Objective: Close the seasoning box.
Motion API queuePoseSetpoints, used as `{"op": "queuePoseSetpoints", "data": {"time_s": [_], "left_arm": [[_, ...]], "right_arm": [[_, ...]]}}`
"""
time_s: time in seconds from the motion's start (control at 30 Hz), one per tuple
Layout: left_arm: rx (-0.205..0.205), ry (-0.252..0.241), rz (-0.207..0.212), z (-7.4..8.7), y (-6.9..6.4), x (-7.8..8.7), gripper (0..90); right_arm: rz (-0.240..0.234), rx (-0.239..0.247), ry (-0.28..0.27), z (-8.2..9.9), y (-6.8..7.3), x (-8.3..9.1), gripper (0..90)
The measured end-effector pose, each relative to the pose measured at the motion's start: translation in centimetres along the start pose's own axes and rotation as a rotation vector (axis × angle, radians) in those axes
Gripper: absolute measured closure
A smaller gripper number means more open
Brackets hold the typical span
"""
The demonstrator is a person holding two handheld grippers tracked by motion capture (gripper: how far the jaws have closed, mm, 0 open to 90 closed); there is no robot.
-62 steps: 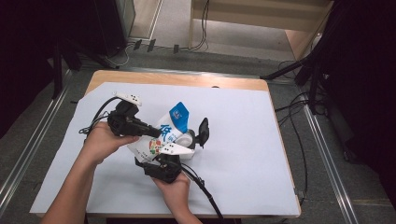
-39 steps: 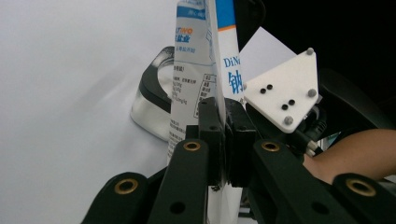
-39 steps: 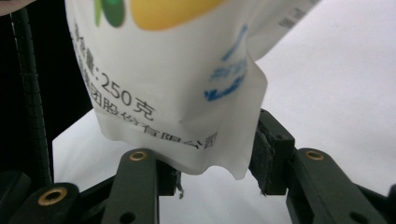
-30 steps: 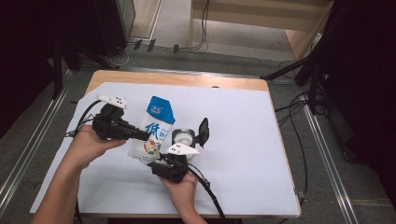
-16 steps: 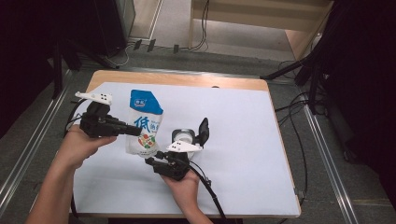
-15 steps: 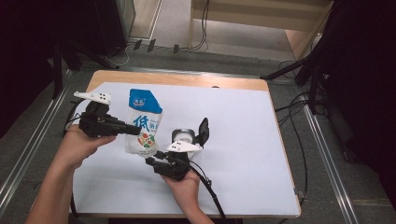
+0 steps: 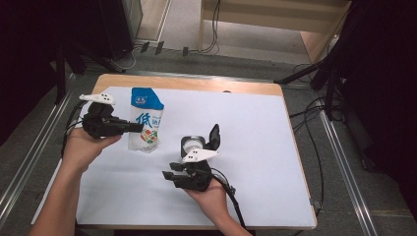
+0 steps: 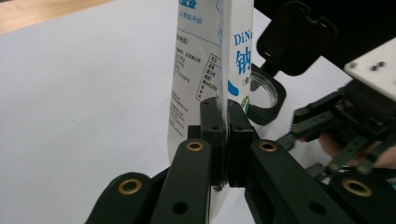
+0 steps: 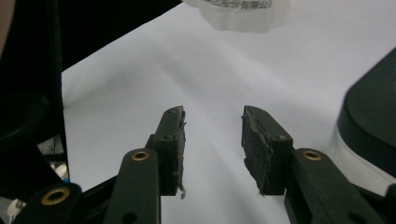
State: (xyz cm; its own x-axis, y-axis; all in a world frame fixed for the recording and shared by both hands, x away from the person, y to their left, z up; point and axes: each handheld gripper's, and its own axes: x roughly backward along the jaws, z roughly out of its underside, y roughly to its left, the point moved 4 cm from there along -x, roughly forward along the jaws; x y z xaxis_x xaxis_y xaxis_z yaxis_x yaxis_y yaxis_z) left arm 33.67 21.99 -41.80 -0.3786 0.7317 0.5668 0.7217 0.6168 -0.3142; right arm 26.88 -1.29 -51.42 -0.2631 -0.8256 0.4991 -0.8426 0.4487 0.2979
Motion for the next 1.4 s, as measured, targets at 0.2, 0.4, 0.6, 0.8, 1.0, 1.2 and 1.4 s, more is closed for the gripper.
{"op": "queuePoseSetpoints", "data": {"time_s": [0.2, 0.4, 0.6, 0.8, 1.0, 1.2, 1.4], "left_arm": [[0.003, -0.019, -0.040, -0.1, 1.3, -1.3, 90.0], [0.015, -0.043, -0.062, -0.2, 2.8, -2.8, 89.9], [0.015, -0.052, -0.097, 0.2, 4.5, -4.5, 89.8], [0.027, -0.028, -0.132, 1.3, 5.8, -5.4, 89.5], [0.049, -0.036, -0.111, 2.1, 6.3, -5.1, 89.1], [0.004, -0.015, -0.111, 3.1, 5.7, -5.1, 86.7], [-0.003, -0.028, -0.103, 4.1, 5.7, -4.8, 85.9]], "right_arm": [[-0.011, 0.034, -0.008, -0.1, -0.3, 1.7, 61.1], [-0.002, 0.022, -0.015, 0.1, -1.7, 3.5, 62.4], [0.018, 0.014, -0.025, 0.4, -2.7, 5.2, 62.9], [0.045, 0.015, -0.016, 1.2, -3.5, 6.8, 64.6], [0.075, -0.008, -0.028, 1.6, -4.5, 8.4, 66.9], [0.091, -0.022, -0.013, 1.9, -5.5, 9.5, 71.2], [0.131, -0.082, -0.022, 1.9, -7.2, 10.2, 83.9]]}}
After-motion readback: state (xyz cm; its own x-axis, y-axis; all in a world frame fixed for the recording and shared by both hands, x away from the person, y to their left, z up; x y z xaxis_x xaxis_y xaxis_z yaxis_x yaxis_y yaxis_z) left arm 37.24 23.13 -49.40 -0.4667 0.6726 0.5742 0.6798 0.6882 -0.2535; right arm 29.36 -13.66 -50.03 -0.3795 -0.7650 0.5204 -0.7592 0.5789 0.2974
